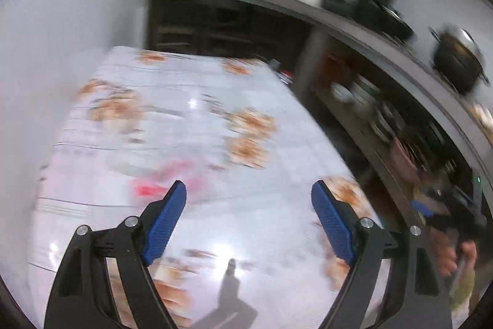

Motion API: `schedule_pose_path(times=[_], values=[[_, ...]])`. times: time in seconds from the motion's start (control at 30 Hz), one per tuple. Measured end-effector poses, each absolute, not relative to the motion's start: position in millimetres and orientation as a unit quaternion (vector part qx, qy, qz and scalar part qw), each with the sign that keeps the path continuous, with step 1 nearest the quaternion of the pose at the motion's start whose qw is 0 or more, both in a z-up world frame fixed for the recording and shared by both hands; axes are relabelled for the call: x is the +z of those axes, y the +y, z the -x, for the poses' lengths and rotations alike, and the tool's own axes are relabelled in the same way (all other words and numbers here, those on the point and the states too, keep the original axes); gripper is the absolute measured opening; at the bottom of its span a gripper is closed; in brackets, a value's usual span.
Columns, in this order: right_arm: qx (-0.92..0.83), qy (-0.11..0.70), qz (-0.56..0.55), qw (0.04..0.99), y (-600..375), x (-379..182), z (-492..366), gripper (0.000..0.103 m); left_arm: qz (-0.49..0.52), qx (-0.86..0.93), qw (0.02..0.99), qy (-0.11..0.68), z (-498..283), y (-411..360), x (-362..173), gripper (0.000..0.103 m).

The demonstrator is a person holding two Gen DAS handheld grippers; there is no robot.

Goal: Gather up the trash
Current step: 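Bring both grippers back over the table items, then grasp the clear plastic container rim with the left gripper while the right grasps the pink-printed bag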

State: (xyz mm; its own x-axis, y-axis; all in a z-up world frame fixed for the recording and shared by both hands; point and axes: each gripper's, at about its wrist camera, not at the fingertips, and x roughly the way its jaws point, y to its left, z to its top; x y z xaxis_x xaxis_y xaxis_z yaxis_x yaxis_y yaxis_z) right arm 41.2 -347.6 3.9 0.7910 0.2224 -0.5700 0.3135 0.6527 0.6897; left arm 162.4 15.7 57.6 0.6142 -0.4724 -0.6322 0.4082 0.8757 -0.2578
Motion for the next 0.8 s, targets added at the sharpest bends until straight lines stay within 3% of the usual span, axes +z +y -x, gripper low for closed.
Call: schedule_pose_path(times=[0.17, 0.47, 0.67, 0.8], values=[[0.1, 0.402, -0.419, 0.808, -267, -11, -125, 0.071, 0.031, -0.147, 0.918, 0.368, -226, 61, 44, 0.08], [0.149, 0.487, -0.349, 0.786, -157, -35, -238, 0.065, 0.0, -0.12, 0.888, 0.444, -332, 71, -5, 0.048], [0.094, 0.496, -0.259, 0.824, -122, -48, -274, 0.047, 0.003, -0.127, 0.871, 0.475, -333, 65, -29, 0.017], [0.098, 0.503, -0.261, 0.818, -113, -64, -279, 0.013, 0.014, -0.141, 0.873, 0.467, -320, 60, -32, 0.011]])
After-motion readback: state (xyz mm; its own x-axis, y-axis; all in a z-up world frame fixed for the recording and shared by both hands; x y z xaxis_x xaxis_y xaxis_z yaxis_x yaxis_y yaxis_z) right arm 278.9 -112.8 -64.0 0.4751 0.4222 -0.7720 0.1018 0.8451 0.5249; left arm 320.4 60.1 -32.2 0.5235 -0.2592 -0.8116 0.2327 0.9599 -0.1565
